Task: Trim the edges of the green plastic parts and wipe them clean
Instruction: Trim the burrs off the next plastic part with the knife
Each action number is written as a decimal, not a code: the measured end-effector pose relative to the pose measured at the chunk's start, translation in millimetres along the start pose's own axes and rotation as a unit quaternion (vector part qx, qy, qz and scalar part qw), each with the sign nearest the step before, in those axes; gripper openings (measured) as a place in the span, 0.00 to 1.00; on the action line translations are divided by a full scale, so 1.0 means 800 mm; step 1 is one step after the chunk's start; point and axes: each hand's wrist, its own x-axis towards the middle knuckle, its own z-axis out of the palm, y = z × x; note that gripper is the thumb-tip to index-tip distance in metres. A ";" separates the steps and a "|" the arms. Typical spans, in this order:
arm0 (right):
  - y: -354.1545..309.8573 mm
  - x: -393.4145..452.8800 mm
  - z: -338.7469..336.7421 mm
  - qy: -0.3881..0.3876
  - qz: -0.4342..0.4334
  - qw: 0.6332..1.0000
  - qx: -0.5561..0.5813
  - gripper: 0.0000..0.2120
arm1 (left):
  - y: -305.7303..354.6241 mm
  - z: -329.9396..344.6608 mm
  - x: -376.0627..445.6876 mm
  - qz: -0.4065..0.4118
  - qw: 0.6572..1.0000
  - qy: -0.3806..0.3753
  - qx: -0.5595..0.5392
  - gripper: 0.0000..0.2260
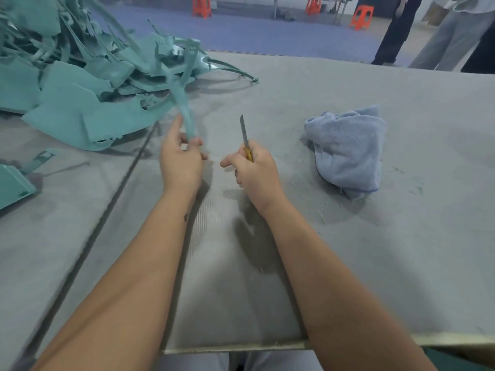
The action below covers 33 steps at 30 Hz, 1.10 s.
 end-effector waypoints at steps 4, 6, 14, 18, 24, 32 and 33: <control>0.001 0.003 -0.010 0.038 0.017 0.999 0.023 0.09 | -0.005 -0.018 0.008 0.039 0.989 0.120 0.080 0.18; 0.003 0.006 -0.015 0.052 0.033 0.998 0.035 0.06 | 0.001 -0.027 0.011 0.085 0.986 0.142 0.010 0.16; -0.002 0.022 -0.032 0.127 0.125 0.970 0.168 0.12 | 0.019 -0.033 0.001 0.161 0.984 -0.060 -0.037 0.10; -0.003 0.021 -0.046 0.199 0.148 0.910 0.332 0.13 | 0.013 -0.023 -0.011 0.123 0.973 -0.173 0.089 0.12; -0.001 0.020 -0.050 0.160 0.129 0.939 0.274 0.14 | -0.003 -0.017 0.000 0.078 0.980 -0.102 0.152 0.13; -0.001 0.027 -0.072 0.172 0.139 0.877 0.427 0.17 | -0.005 -0.025 0.014 0.025 0.997 -0.025 0.063 0.14; 0.000 0.027 -0.078 0.139 0.121 0.850 0.493 0.19 | -0.005 -0.023 0.015 0.027 0.996 -0.020 0.081 0.14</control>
